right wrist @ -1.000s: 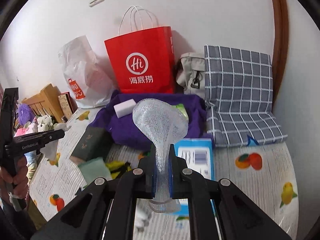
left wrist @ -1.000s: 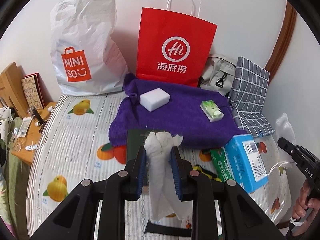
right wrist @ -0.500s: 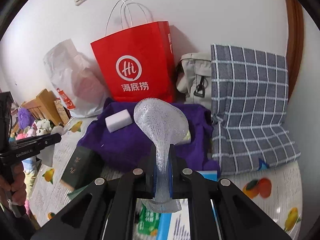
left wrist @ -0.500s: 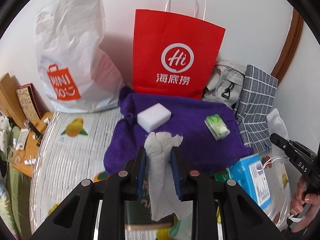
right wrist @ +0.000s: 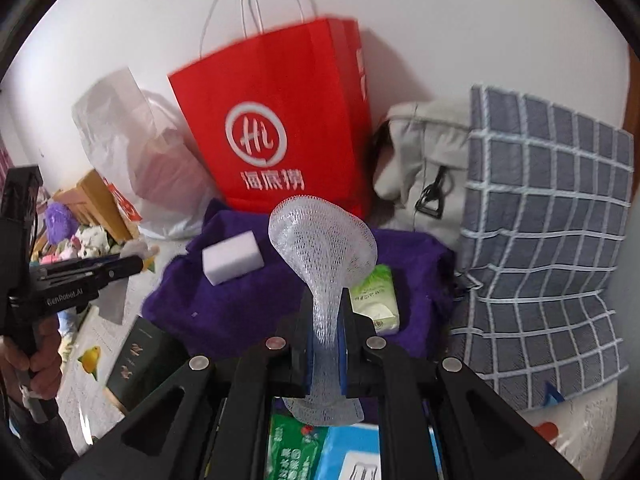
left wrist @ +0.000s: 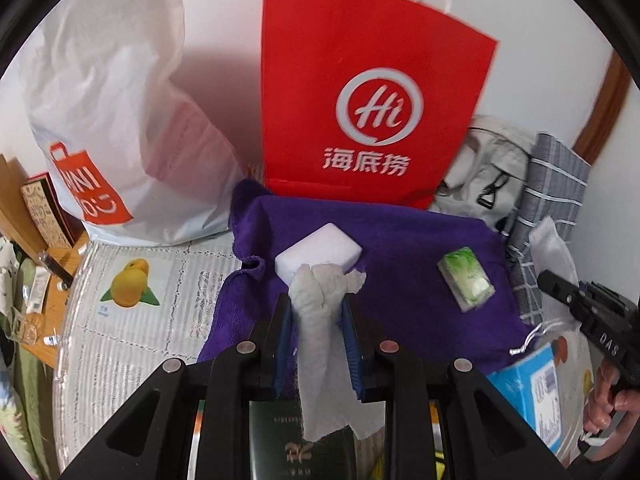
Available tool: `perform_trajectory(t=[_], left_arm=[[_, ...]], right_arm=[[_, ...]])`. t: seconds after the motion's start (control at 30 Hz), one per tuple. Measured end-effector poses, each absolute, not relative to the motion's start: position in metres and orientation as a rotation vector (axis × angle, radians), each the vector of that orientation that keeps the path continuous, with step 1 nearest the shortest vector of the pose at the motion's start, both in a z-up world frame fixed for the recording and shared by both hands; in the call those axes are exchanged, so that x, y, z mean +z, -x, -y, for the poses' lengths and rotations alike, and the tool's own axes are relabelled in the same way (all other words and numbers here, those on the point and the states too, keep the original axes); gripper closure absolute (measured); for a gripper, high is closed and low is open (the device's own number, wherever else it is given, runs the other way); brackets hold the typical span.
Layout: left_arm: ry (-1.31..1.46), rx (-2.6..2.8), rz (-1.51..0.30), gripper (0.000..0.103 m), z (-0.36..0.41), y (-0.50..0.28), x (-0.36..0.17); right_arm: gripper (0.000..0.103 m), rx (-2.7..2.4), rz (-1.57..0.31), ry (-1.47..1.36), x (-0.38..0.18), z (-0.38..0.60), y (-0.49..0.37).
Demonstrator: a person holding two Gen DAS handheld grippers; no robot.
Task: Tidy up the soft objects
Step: 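Carry the tissue and clear bag to the purple towel and release both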
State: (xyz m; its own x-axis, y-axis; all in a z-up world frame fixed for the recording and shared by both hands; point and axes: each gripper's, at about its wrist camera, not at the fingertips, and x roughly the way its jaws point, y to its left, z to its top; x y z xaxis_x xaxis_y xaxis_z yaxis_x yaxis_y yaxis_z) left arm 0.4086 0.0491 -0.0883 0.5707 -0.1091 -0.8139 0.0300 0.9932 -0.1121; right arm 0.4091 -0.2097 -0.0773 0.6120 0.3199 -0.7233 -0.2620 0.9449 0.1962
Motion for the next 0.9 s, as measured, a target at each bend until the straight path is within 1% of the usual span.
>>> perform_trajectory(t=[0.3,0.33,0.83,0.9], left_arm=[[0.082,-0.055,-1.036,0.080,-0.045,-0.439,-0.130],[0.076,-0.052,-1.039,0.080,-0.044,-0.441,-0.132],[0.122,-0.056,-1.115,0.079,-0.052,-0.452,-0.153],[0.133,-0.058,-1.128,0.079,-0.053,-0.453,-0.156]], right_arm=[[0.093,0.302,-0.934,-0.050,-0.119,0.218,-0.433],[0.091,0.297,-0.942,-0.050,-0.122,0.220,-0.434],[0.091,0.296,-1.036,-0.004,-0.155,0.208,-0.452],[0.085,0.292,-1.043,-0.014,-0.156,0.210,-0.453]])
